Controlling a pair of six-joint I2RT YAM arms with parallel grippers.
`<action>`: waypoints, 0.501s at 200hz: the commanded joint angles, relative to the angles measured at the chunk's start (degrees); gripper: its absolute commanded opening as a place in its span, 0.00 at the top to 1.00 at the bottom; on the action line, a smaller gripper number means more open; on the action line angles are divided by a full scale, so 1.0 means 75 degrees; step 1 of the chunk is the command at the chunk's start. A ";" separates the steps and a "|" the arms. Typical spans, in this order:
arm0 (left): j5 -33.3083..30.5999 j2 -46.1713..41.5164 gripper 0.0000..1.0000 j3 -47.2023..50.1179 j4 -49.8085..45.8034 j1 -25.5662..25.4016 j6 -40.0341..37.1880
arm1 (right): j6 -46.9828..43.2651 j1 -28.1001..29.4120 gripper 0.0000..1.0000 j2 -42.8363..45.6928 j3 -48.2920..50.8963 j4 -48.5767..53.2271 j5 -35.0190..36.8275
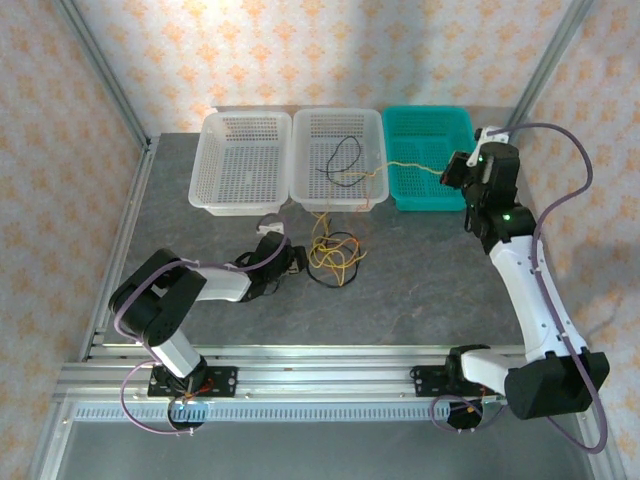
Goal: Untangle the cables
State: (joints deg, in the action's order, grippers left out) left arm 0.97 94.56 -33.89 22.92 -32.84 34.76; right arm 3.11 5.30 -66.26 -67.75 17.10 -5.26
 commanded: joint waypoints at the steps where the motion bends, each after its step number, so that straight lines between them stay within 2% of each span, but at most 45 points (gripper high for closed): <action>1: -0.0173 -0.0072 0.55 0.0021 -0.0537 0.0078 -0.0112 | -0.0011 -0.0039 1.00 0.0089 0.0068 -0.0093 0.0549; 21: -0.0182 0.0014 0.66 -0.0004 -0.0601 0.0094 -0.0033 | -0.0003 -0.0045 1.00 0.0192 0.0083 -0.0051 0.1034; 50: -0.0158 -0.0058 0.68 -0.0016 -0.0580 0.0107 -0.0018 | -0.0036 -0.0040 1.00 0.0288 0.0161 -0.0024 0.1008; 66: -0.0274 -0.0358 0.68 0.0031 -0.0586 0.0112 -0.0038 | -0.0132 -0.0042 1.00 0.0348 0.0243 -0.0073 0.0618; 84: -0.0274 -0.0911 0.62 0.0102 -0.0441 0.0106 -0.0112 | -0.0215 -0.0042 1.00 0.0340 0.0282 -0.0073 -0.0025; 100: 0.0033 -0.1369 0.48 0.0088 -0.0232 0.0118 -0.0639 | -0.0197 -0.0022 1.00 0.0280 0.0293 -0.0031 -0.0434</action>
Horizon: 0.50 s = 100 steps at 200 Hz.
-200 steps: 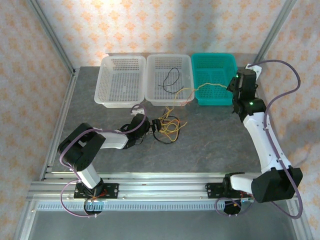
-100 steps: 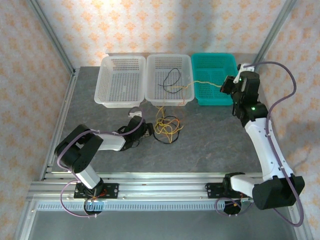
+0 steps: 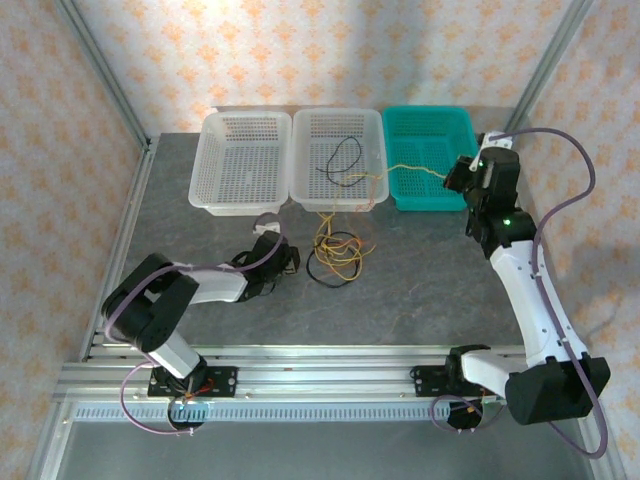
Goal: Untangle the cables
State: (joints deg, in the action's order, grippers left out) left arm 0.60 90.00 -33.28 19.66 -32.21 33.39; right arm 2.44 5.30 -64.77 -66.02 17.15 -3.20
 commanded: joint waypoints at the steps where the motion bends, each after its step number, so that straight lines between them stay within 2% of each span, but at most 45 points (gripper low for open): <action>1: 0.0101 -0.0802 0.47 0.0001 0.0214 0.0034 -0.0496 | -0.0104 -0.0019 1.00 0.0076 0.0067 -0.0031 -0.0727; 18: 0.0437 -0.1207 0.36 -0.0066 0.0377 0.0031 -0.0799 | -0.0109 0.0031 1.00 0.0066 0.0128 -0.0026 -0.0800; 39: 0.0760 -0.1396 0.29 -0.0184 0.0519 0.0023 -0.1162 | -0.0116 0.0066 1.00 0.0064 0.0131 0.0002 -0.0821; 73: 0.0995 -0.0906 0.20 -0.0644 0.0426 0.0029 -0.1555 | -0.0193 0.0127 1.00 -0.0017 0.0067 0.0100 -0.1214; 100: 0.1036 -0.0400 0.18 -0.0998 0.0448 0.0028 -0.1651 | -0.0236 0.0293 1.00 -0.0112 0.0050 0.0140 -0.1212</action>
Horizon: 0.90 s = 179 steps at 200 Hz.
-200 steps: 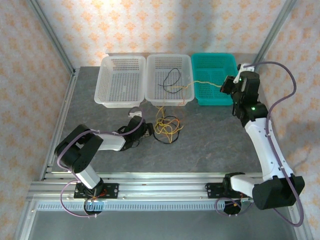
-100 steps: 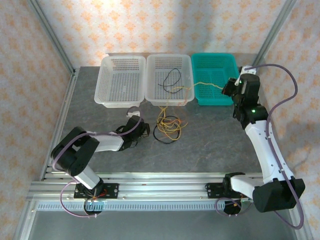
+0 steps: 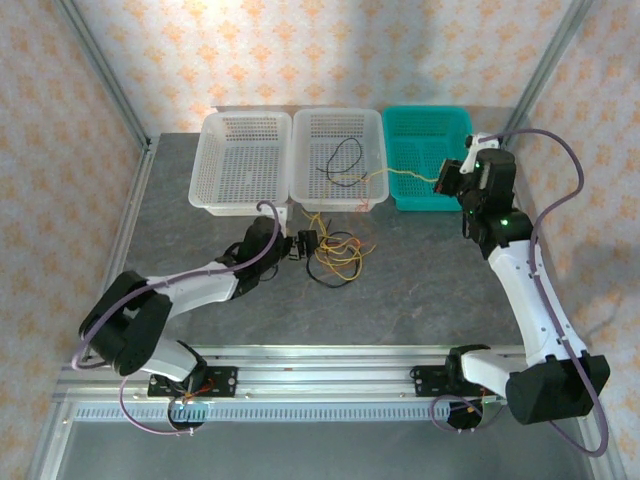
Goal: Untangle the cables
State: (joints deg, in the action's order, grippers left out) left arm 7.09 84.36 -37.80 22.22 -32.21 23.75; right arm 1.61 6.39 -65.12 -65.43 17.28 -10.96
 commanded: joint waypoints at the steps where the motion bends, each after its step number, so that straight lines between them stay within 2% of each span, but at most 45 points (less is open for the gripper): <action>1: 0.0163 0.0370 0.19 -0.0408 0.0108 0.0028 -0.0365 | -0.0129 0.0145 1.00 -0.0062 -0.0023 0.0122 -0.0172; 31: -0.0377 0.0792 0.29 -0.0677 -0.0020 0.0028 -0.0317 | -0.0140 0.0231 1.00 -0.0118 -0.0088 0.0153 -0.0044; 78: -0.0692 0.1370 0.36 -0.0825 -0.0005 0.0029 -0.0173 | -0.0166 0.0291 1.00 -0.0136 -0.0168 0.0210 0.0134; 108: -0.0897 0.1605 0.43 -0.0810 0.0095 0.0024 0.0019 | -0.0065 0.0295 1.00 -0.0060 -0.0153 0.0205 0.0686; 155: -0.1131 0.2050 0.61 -0.0928 0.0245 0.0037 0.0214 | -0.0002 0.0296 1.00 0.0067 -0.0136 0.0204 0.1090; 179: -0.1263 0.2065 0.74 -0.0822 0.0342 0.0049 0.0279 | -0.0021 0.0304 1.00 0.0132 -0.0115 0.0240 0.1236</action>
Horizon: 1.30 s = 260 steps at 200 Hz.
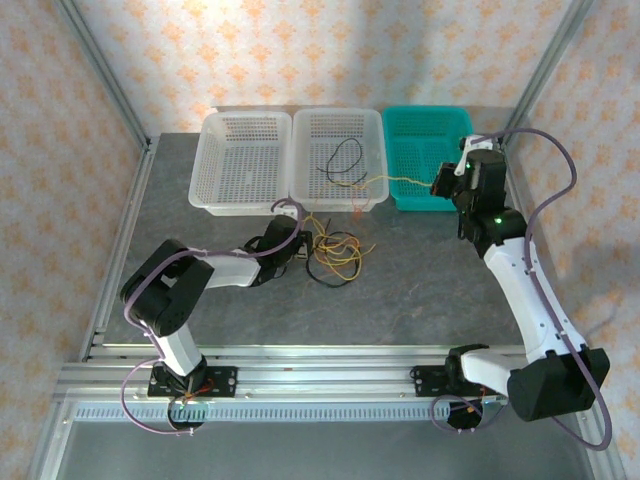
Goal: Untangle the cables
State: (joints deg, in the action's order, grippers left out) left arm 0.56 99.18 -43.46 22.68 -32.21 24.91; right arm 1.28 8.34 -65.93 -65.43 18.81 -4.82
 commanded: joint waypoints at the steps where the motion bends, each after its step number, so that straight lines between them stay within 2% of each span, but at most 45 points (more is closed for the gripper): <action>1: -0.0397 0.0089 0.74 -0.0060 0.0281 0.0050 0.0124 | 0.0020 0.0041 1.00 0.0244 -0.0120 0.0036 0.0419; 79: -0.0575 -0.0580 0.93 0.0742 0.0235 0.0392 0.0337 | -0.0521 0.0036 1.00 0.0337 -0.0415 0.0530 0.1793; 95: -0.0633 -0.0733 1.00 0.0915 0.0191 0.0471 0.0388 | -0.0537 0.0033 1.00 0.0420 -0.0436 0.0545 0.2100; 173: -0.0848 -0.1324 1.00 0.1353 -0.0166 0.0699 0.0439 | -0.0398 0.0011 1.00 0.0582 -0.0440 0.0586 0.3595; 260: -0.0965 -0.1370 1.00 0.1587 -0.0288 0.0885 0.0710 | -0.0101 -0.0375 1.00 0.0633 -0.0405 0.0656 0.4121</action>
State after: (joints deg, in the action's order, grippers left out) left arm -0.97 89.47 -33.52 24.95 -28.32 27.68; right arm -0.38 8.10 -63.46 -66.43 24.97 17.61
